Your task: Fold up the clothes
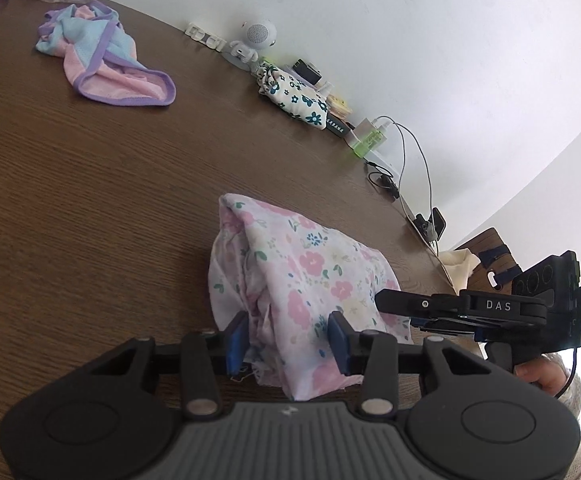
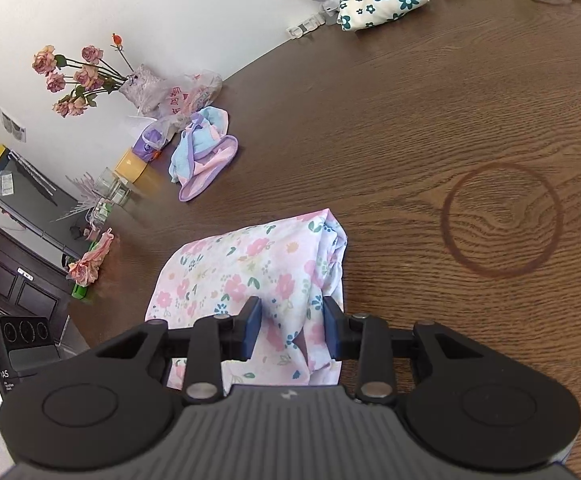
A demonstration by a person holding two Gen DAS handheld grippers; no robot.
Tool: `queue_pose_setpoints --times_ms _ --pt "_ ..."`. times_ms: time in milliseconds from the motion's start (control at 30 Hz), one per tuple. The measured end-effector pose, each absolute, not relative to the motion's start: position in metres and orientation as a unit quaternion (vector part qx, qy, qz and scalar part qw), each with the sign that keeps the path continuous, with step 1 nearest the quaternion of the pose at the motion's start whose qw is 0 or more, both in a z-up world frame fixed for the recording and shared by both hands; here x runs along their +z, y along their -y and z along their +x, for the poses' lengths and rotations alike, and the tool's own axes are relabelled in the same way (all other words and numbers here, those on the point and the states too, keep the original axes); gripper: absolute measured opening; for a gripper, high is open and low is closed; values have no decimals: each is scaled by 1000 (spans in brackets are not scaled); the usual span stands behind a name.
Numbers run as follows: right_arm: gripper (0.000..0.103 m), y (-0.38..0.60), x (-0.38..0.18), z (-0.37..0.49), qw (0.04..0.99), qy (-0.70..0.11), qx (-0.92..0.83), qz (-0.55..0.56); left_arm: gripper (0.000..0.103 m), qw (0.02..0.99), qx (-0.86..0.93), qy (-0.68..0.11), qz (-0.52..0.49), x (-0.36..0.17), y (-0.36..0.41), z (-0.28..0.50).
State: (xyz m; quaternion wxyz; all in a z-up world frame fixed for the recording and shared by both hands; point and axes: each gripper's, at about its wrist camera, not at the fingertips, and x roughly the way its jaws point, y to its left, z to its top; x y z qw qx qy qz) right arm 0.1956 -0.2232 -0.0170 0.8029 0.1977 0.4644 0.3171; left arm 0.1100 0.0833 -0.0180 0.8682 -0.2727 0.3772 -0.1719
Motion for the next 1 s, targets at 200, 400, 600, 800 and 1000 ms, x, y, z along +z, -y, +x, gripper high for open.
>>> queue_pose_setpoints --times_ms 200,400,600,800,1000 --pt "36 225 -9 187 810 -455 324 178 58 891 -141 -350 -251 -5 -82 99" --pt "90 229 15 159 848 -407 307 147 101 926 -82 -304 -207 20 -82 75" --pt "103 222 28 133 878 -378 273 103 103 938 -28 -308 -159 31 -69 58" --pt "103 210 27 108 892 -371 250 70 103 941 -29 -310 -130 34 -52 47" --pt "103 206 26 96 894 -374 239 59 103 942 -33 -306 -133 36 -48 43"
